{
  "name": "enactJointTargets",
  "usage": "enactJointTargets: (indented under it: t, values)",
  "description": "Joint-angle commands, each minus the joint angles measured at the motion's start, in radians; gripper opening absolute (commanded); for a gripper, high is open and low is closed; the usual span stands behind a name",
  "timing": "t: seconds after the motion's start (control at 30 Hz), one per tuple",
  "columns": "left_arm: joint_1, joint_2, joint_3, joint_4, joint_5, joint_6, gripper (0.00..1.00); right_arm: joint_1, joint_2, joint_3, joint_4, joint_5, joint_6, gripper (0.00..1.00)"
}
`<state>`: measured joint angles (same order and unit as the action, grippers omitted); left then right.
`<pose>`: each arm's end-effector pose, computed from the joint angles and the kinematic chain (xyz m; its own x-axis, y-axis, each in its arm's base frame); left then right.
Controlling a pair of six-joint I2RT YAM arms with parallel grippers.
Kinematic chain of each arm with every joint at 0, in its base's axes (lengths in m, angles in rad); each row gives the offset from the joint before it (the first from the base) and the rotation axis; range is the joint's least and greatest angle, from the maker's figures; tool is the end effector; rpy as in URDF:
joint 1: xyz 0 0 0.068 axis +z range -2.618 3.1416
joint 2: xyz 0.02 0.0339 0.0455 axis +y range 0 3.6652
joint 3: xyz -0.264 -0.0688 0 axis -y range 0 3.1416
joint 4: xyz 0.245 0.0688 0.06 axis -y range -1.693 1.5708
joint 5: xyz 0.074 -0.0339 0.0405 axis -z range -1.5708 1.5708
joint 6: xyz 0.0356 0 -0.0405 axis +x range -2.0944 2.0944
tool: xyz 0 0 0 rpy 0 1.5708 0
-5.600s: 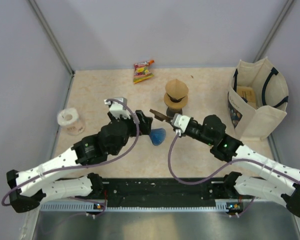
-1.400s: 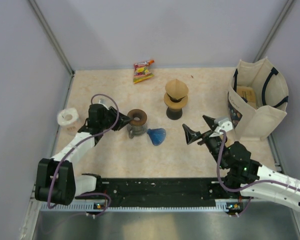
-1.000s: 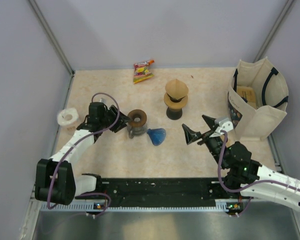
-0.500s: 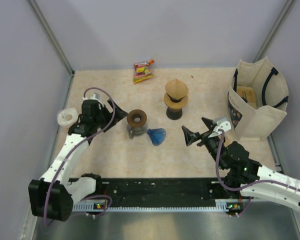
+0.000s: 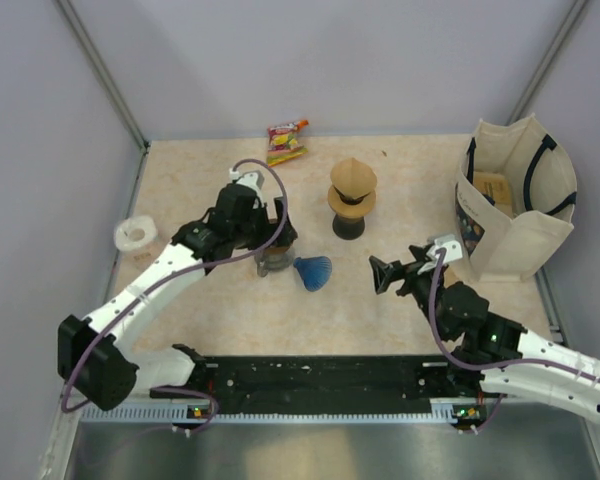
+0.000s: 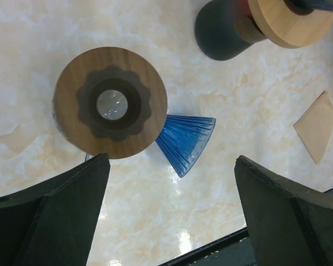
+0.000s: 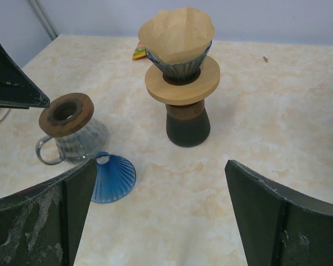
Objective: Place the coffee filter in the dripper
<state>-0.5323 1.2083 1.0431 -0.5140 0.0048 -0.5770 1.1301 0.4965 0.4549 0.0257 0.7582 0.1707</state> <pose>0.2267 -0.1337 0.3104 -0.7322 -0.2018 -0.6505 0.1328 0.8945 -0.4270 0.0797 0.1117 0.2874 -0.0684 0.1441 -0.9872 -0.3570 0.9205 0.1591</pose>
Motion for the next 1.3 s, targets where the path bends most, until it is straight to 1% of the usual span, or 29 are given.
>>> enactJointTargets:
  t: [0.0, 0.17, 0.3, 0.4, 0.53, 0.7, 0.77, 0.9, 1.0, 1.13, 1.2, 1.27]
  values:
    - [-0.104, 0.074, 0.084, 0.005, -0.051, 0.094, 0.99, 0.010, -0.021, 0.047, -0.050, 0.046, 0.049, 0.99]
    - [-0.239, 0.189, 0.136, -0.010, -0.068, 0.144, 0.99, 0.010, -0.029, 0.045, -0.087, 0.092, 0.066, 0.99]
    - [-0.320, 0.307, 0.216, -0.078, -0.160, 0.154, 0.99, 0.010, -0.041, 0.042, -0.096, 0.096, 0.064, 0.99]
    - [-0.336, 0.378, 0.268, -0.119, -0.184, 0.147, 0.98, 0.010, -0.058, 0.036, -0.110, 0.098, 0.067, 0.99]
    - [-0.344, 0.422, 0.290, -0.144, -0.265, 0.137, 0.95, 0.010, -0.088, 0.027, -0.124, 0.104, 0.069, 0.99]
    - [-0.345, 0.464, 0.310, -0.175, -0.290, 0.132, 0.84, 0.011, -0.131, 0.011, -0.129, 0.110, 0.064, 0.99]
    - [-0.348, 0.479, 0.314, -0.188, -0.292, 0.131, 0.77, 0.011, -0.145, 0.008, -0.132, 0.116, 0.062, 0.99]
    - [-0.353, 0.500, 0.311, -0.184, -0.241, 0.135, 0.74, 0.010, -0.157, -0.001, -0.132, 0.121, 0.064, 0.99]
    - [-0.356, 0.522, 0.314, -0.192, -0.253, 0.129, 0.71, 0.011, -0.156, -0.002, -0.130, 0.116, 0.070, 0.99]
    - [-0.356, 0.536, 0.316, -0.202, -0.282, 0.120, 0.63, 0.011, -0.156, -0.002, -0.132, 0.116, 0.070, 0.99]
    - [-0.356, 0.539, 0.317, -0.204, -0.295, 0.117, 0.53, 0.010, -0.154, -0.001, -0.133, 0.116, 0.069, 0.99]
    - [-0.356, 0.543, 0.316, -0.207, -0.298, 0.117, 0.52, 0.011, -0.157, -0.002, -0.132, 0.116, 0.070, 0.99]
